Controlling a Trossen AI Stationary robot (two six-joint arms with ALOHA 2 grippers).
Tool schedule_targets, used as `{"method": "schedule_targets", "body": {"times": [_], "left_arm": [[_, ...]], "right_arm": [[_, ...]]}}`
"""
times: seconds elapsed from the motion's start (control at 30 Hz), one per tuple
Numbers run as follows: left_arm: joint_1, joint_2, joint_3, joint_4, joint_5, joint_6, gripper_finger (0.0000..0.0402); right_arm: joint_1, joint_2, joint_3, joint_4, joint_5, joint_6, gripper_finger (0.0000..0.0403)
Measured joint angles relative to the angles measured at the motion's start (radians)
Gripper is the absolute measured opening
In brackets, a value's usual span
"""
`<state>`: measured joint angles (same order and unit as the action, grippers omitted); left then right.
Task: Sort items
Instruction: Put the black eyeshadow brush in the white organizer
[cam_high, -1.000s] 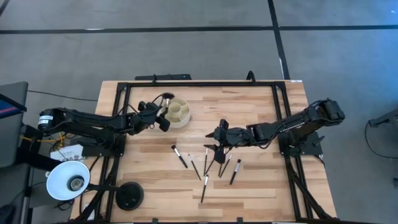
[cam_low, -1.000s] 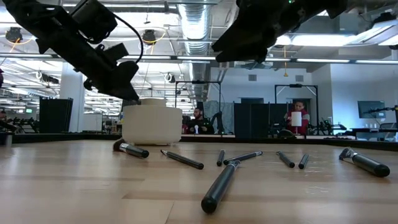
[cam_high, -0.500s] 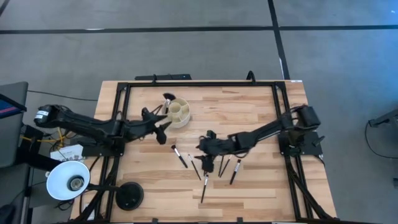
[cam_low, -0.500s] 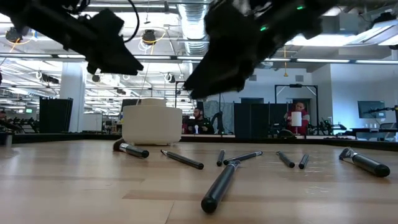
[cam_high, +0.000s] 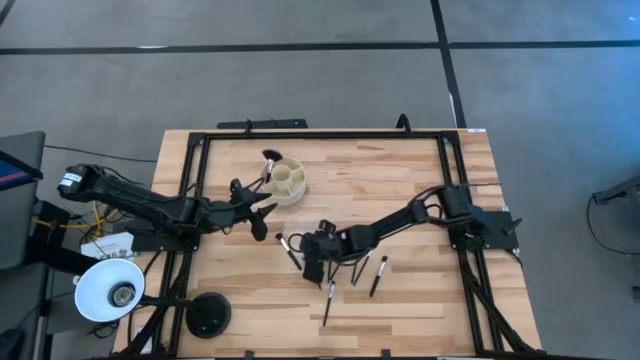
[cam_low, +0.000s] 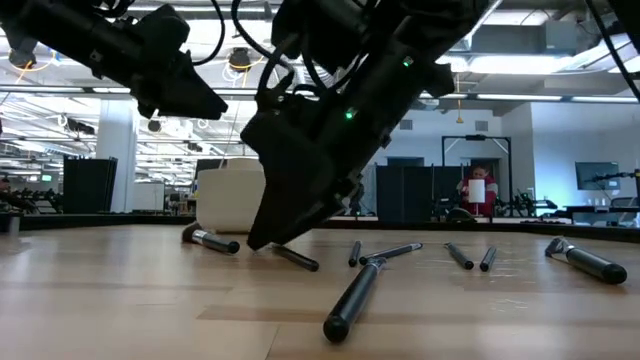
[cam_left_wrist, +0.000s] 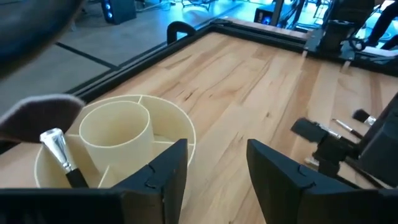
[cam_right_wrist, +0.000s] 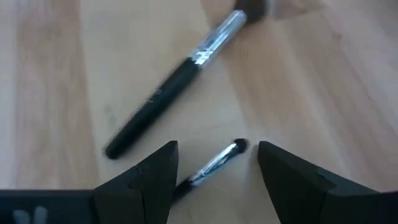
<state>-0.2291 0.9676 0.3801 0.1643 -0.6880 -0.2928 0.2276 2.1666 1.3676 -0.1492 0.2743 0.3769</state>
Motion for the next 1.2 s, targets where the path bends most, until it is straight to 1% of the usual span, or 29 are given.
{"method": "schedule_targets", "body": {"times": [0.1,0.2,0.27,0.43,0.47,0.5,0.63,0.73,0.93,1.07,1.13,1.2], "left_arm": [[0.0,0.004,0.0,0.0,0.0,0.0,0.0163],[0.0,0.009,0.0,0.0,0.0,0.0,0.0163],[0.0,0.009,0.0,0.002,0.0,0.0,0.0163],[0.0,0.009,0.0,0.001,0.0,0.0,0.0163],[0.0,0.009,0.0,0.001,0.0,0.0,0.0163],[0.0,0.009,0.0,0.001,0.0,0.0,0.0163],[0.0,0.009,0.0,0.001,0.0,-0.001,0.0163],[0.0,0.009,0.0,0.001,0.0,-0.001,0.0163],[0.0,0.009,0.0,0.001,0.0,-0.001,0.0163],[0.0,0.009,0.0,0.001,0.0,-0.002,0.0163],[0.0,0.009,0.0,0.001,0.001,-0.002,0.0163],[0.0,0.009,0.0,0.001,0.0,-0.003,0.0163]], "right_arm": [[0.001,0.014,0.004,0.004,0.022,0.001,0.0211],[0.003,0.028,0.005,0.015,0.028,0.01,0.0184],[0.003,0.04,0.006,0.019,0.031,0.021,0.0152],[0.002,0.042,0.005,0.013,0.025,0.013,0.0041],[0.002,0.037,0.005,0.016,0.025,0.006,0.0022],[0.002,0.033,0.004,0.02,0.024,-0.009,0.0012],[0.004,0.032,0.0,0.057,0.025,-0.028,0.0015],[0.003,0.029,-0.001,0.072,0.019,-0.045,0.0004],[0.003,0.019,-0.003,0.089,0.012,-0.09,0.0002],[0.004,-0.045,-0.004,0.114,0.03,-0.152,0.0001],[0.006,-0.101,-0.003,0.136,0.045,-0.21,0.0001],[0.015,-0.172,-0.003,0.141,0.086,-0.287,0.0001]]}}
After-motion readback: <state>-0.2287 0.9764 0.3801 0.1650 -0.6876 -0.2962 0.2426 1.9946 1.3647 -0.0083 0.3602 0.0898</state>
